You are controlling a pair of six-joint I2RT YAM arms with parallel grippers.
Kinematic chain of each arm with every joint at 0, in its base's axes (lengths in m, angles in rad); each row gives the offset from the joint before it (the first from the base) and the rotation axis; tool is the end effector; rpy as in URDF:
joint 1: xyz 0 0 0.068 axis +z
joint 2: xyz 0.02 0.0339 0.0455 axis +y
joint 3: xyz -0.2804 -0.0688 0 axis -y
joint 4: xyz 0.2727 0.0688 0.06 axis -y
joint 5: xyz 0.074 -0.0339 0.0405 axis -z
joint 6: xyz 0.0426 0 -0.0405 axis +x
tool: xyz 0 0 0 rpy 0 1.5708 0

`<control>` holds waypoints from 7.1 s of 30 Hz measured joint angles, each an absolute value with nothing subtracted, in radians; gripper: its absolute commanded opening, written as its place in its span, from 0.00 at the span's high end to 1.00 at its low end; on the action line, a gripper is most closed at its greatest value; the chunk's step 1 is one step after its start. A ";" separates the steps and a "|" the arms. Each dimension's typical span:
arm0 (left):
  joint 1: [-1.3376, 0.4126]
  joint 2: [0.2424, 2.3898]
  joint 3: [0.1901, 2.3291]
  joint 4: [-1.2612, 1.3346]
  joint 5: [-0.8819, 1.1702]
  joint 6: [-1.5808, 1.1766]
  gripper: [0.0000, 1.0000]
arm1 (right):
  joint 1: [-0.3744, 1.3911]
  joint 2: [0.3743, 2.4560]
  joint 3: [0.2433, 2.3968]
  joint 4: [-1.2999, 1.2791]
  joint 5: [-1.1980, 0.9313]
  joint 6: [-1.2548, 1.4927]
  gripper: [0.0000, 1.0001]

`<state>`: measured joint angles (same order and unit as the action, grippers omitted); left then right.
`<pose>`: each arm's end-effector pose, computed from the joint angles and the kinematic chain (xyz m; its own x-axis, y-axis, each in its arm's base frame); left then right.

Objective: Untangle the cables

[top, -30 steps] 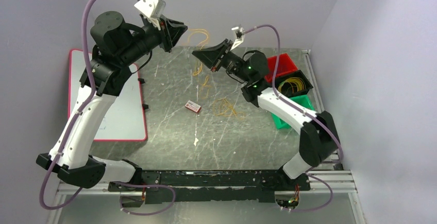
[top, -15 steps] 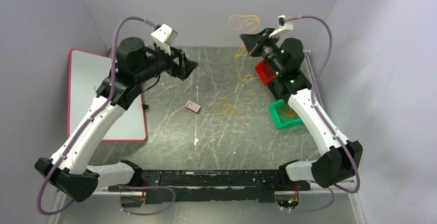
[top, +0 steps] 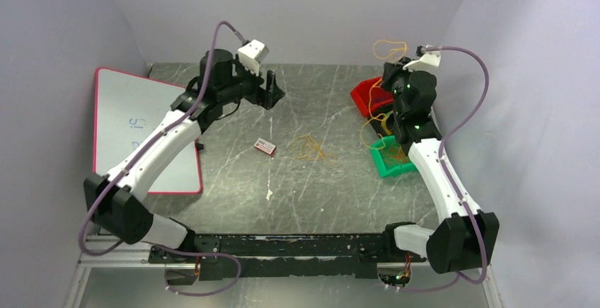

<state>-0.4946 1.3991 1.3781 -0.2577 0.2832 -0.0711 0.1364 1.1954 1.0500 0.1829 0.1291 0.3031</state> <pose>0.3081 -0.1797 0.4124 -0.2907 0.0793 -0.9535 0.6733 0.7250 -0.1450 0.3097 0.0370 0.3986 0.0332 0.3033 -0.9523 -0.0181 0.9529 0.3029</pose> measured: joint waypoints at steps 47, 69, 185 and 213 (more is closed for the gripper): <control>-0.472 1.550 1.296 -0.138 0.052 -0.094 0.04 | -0.134 1.617 0.872 0.735 0.324 0.151 1.00; -0.472 1.551 1.295 -0.143 0.044 -0.094 0.05 | -0.136 1.619 0.997 0.465 0.403 0.260 1.00; -0.442 1.558 1.295 -0.161 0.064 -0.093 0.07 | -0.179 1.697 1.273 -0.086 0.321 0.290 0.51; -0.440 1.558 1.295 -0.162 0.064 -0.093 0.07 | -0.216 1.871 1.194 -0.106 0.127 0.362 0.74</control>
